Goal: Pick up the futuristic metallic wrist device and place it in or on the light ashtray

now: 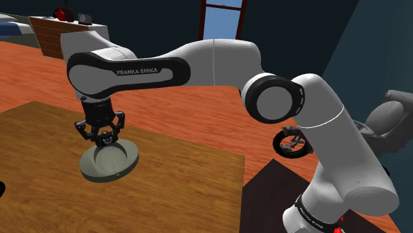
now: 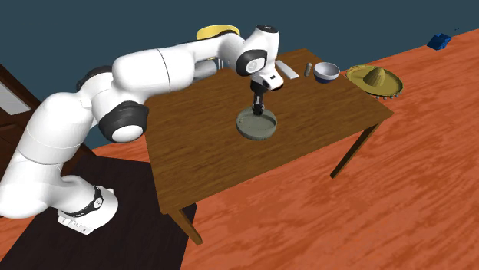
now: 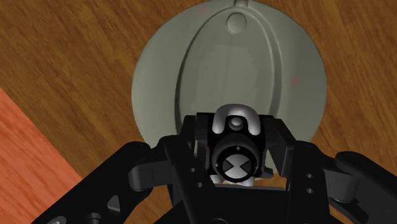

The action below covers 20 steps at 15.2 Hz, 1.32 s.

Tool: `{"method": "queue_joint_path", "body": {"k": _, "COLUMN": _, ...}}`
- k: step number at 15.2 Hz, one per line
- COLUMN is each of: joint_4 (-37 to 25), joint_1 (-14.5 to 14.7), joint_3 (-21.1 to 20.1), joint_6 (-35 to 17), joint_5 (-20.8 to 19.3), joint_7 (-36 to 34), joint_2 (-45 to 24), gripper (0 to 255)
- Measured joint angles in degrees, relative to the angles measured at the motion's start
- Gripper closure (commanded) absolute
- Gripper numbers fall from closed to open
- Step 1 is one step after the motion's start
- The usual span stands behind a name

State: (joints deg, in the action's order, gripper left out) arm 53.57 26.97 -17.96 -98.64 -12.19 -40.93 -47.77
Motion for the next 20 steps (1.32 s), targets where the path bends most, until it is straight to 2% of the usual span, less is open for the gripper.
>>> {"method": "queue_joint_path", "body": {"k": 10, "joint_4": 5.7, "joint_1": -0.6, "joint_3": 0.2, "joint_6": -6.7, "joint_5": -0.4, "joint_7": -0.5, "joint_2": -1.2, "gripper": 255}}
{"method": "queue_joint_path", "body": {"k": 16, "joint_4": 6.7, "joint_1": -0.8, "joint_3": 0.2, "joint_6": -7.6, "joint_5": -0.4, "joint_7": -0.6, "joint_2": -1.0, "gripper": 255}}
{"method": "queue_joint_path", "body": {"k": 17, "joint_4": 6.7, "joint_1": -0.8, "joint_3": 0.2, "joint_6": -7.6, "joint_5": -0.4, "joint_7": -0.6, "joint_2": -1.0, "gripper": 0}}
{"method": "queue_joint_path", "body": {"k": 20, "joint_4": 6.7, "joint_1": -0.8, "joint_3": 0.2, "joint_6": -7.6, "joint_5": -0.4, "joint_7": -0.6, "joint_2": -1.0, "gripper": 0}}
